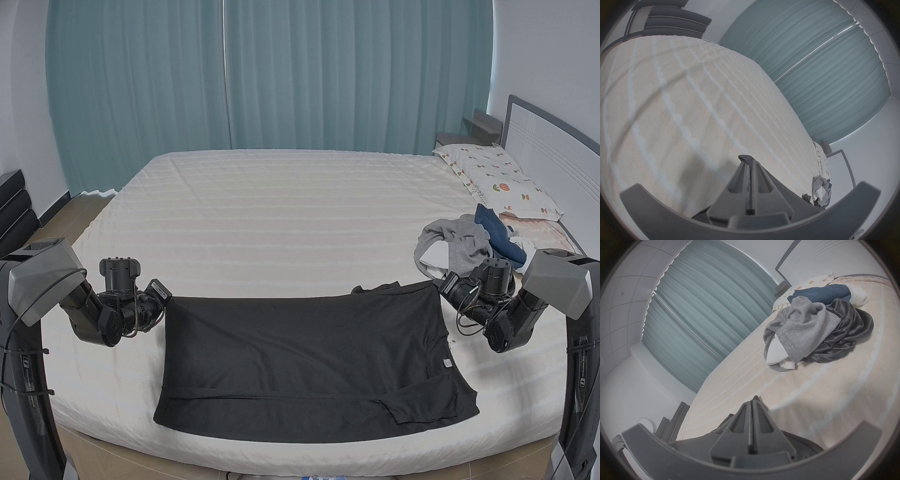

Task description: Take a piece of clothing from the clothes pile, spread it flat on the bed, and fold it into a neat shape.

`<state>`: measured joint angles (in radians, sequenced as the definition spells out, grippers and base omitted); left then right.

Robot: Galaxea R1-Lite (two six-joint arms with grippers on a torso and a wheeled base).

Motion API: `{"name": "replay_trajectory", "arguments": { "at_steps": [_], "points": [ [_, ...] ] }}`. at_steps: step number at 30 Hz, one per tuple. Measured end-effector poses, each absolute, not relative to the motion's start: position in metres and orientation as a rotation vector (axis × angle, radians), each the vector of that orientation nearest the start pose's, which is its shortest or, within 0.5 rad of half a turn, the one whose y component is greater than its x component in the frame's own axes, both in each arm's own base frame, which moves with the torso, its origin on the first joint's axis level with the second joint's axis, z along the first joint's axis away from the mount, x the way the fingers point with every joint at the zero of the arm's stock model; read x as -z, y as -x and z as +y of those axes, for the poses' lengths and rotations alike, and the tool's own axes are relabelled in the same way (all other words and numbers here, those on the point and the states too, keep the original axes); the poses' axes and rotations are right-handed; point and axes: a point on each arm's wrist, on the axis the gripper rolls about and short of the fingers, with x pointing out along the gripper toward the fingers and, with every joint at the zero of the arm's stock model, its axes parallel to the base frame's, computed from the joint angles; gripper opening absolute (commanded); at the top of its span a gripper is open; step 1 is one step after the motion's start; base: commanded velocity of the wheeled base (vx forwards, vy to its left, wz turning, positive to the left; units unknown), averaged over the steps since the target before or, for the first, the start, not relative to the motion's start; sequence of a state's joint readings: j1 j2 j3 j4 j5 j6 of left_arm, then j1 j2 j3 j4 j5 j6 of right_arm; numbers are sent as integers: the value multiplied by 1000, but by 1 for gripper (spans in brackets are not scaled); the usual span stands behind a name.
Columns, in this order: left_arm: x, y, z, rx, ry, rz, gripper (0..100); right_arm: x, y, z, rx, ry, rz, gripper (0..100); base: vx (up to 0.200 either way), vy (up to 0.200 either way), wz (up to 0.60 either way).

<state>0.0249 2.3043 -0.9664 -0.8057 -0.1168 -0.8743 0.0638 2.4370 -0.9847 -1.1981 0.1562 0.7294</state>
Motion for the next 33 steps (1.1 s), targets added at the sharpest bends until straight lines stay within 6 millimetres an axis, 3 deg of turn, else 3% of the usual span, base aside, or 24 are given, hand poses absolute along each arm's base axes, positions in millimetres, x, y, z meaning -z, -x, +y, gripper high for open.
{"name": "replay_trajectory", "arguments": {
  "at_steps": [15, 26, 33],
  "points": [
    [-28, -392, 4, -92, 894, 529, 0, -13, -405, 29, -146, -737, 272, 0, 0, 0, 0],
    [-20, -396, 5, -81, 905, 528, 0, 8, -414, 30, -139, -737, 289, 0, 0, 0, 0],
    [-16, -393, 5, -90, 904, 545, 0, 12, -403, 29, -127, -737, 328, 0, 0, 0, 0]
  ]
}}
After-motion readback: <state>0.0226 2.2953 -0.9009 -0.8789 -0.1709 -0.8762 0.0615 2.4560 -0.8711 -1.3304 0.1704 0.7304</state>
